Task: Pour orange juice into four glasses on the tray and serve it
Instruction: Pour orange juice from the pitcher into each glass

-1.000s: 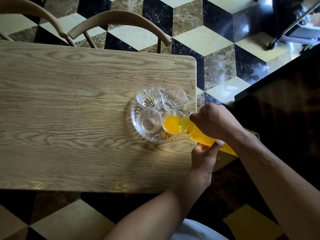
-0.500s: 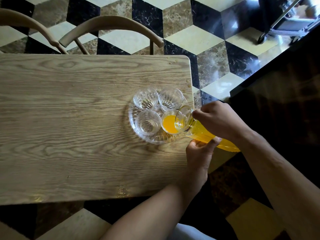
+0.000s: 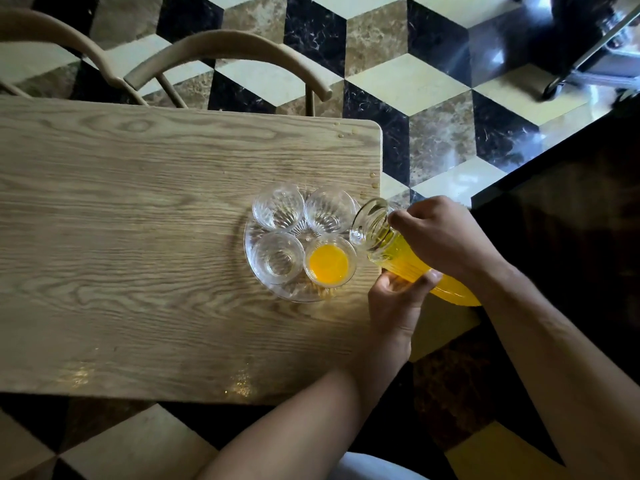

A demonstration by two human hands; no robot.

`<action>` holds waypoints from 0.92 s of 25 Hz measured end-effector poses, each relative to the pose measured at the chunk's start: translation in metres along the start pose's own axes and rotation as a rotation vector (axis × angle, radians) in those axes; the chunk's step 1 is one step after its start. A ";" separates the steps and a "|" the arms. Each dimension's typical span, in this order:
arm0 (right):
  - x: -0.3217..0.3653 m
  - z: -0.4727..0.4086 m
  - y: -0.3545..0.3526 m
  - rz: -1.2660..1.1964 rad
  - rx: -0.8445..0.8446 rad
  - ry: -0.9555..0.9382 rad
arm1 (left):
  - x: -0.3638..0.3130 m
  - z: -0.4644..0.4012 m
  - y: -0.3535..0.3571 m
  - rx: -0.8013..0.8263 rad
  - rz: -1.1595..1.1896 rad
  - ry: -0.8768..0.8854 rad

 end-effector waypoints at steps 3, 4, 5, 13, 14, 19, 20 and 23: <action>0.002 -0.013 -0.005 0.027 -0.018 -0.016 | -0.003 -0.008 0.012 -0.027 0.060 -0.002; 0.004 -0.018 -0.005 0.040 -0.020 -0.027 | -0.004 -0.012 0.015 -0.029 0.076 0.005; 0.005 -0.022 -0.005 0.045 -0.016 -0.039 | -0.005 -0.016 0.018 -0.026 0.089 0.013; 0.016 -0.050 0.005 0.092 0.031 -0.101 | -0.010 -0.033 0.025 -0.022 0.178 0.025; 0.017 -0.053 0.006 0.101 0.036 -0.101 | -0.010 -0.034 0.025 -0.023 0.185 0.026; 0.022 -0.061 0.010 0.182 0.044 -0.115 | -0.010 -0.037 0.029 -0.042 0.203 0.008; 0.024 -0.061 0.010 0.199 0.040 -0.125 | -0.010 -0.038 0.030 -0.046 0.207 0.000; 0.029 -0.063 0.008 0.246 0.032 -0.157 | -0.010 -0.038 0.033 -0.054 0.210 -0.014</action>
Point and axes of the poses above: each hand's wrist, its own z-axis away from the middle knuckle, its own y-axis out of the palm, x = y × z, the point moved 6 cm from there along -z, towards the middle knuckle, and after that the axes turned 9 degrees about z, right-handed, at the moved point
